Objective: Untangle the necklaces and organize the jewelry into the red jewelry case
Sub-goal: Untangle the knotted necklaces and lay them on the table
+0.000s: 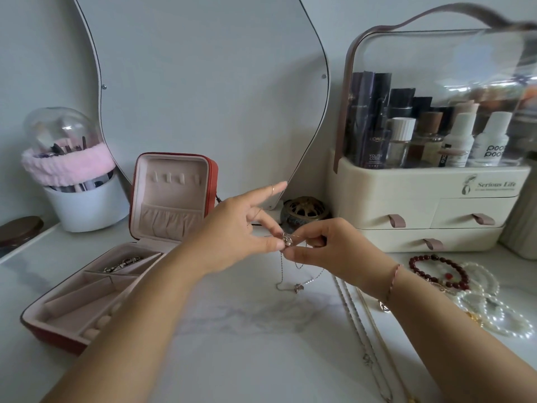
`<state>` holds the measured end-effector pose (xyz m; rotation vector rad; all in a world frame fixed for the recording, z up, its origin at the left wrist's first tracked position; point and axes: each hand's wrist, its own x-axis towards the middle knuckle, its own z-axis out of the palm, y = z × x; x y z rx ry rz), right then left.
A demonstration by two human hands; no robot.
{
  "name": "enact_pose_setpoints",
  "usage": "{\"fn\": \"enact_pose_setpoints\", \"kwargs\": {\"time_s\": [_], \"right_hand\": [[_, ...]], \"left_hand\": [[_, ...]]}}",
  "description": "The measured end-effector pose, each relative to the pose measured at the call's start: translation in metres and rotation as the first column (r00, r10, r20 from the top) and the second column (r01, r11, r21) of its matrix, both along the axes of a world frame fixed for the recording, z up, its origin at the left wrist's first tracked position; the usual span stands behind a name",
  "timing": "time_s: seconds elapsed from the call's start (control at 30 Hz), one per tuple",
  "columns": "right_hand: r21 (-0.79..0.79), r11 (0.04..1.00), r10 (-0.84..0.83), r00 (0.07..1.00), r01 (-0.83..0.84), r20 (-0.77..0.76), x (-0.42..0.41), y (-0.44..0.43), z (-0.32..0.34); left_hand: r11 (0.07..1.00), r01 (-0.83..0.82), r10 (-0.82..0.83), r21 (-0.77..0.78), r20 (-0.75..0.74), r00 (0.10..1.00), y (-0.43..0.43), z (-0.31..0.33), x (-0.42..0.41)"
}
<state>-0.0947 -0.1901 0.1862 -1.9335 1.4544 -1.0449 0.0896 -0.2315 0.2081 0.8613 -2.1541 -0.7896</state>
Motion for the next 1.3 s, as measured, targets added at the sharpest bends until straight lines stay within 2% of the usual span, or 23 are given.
{"fn": "enact_pose_setpoints", "kwargs": {"time_s": [0.07, 0.27, 0.43, 0.63, 0.73, 1.07, 1.3], "right_hand": [[0.005, 1.000, 0.006, 1.000, -0.006, 0.020, 0.000, 0.000, 0.000], [-0.005, 1.000, 0.019, 0.997, -0.018, 0.081, 0.001, -0.003, -0.002], [0.006, 0.998, -0.068, 0.970, 0.069, 0.231, 0.000, -0.002, 0.001], [0.070, 0.998, -0.032, 0.932, 0.007, 0.362, -0.002, -0.002, 0.003], [0.076, 0.997, -0.010, 0.917, -0.023, 0.399, -0.003, 0.000, 0.004], [0.078, 0.996, 0.003, 0.901, -0.040, 0.435, -0.001, 0.001, 0.006], [0.098, 0.993, 0.020, 0.921, -0.063, 0.388, 0.001, 0.004, 0.009]], "left_hand": [[1.000, 0.013, -0.013, -0.004, 0.015, 1.000, 0.002, 0.000, -0.001], [0.998, -0.015, 0.019, 0.054, -0.076, 0.997, 0.002, 0.001, -0.004], [0.998, -0.034, 0.035, 0.050, -0.034, 0.999, 0.010, 0.005, -0.005], [0.998, 0.016, -0.019, 0.063, 0.036, 0.999, 0.004, 0.001, -0.003], [0.996, 0.012, -0.015, 0.088, 0.026, 1.000, 0.001, -0.001, -0.003], [0.964, 0.047, -0.057, 0.261, 0.029, 0.998, 0.001, 0.001, -0.002], [0.940, -0.012, 0.022, 0.340, -0.026, 0.999, -0.005, -0.003, 0.001]]}}
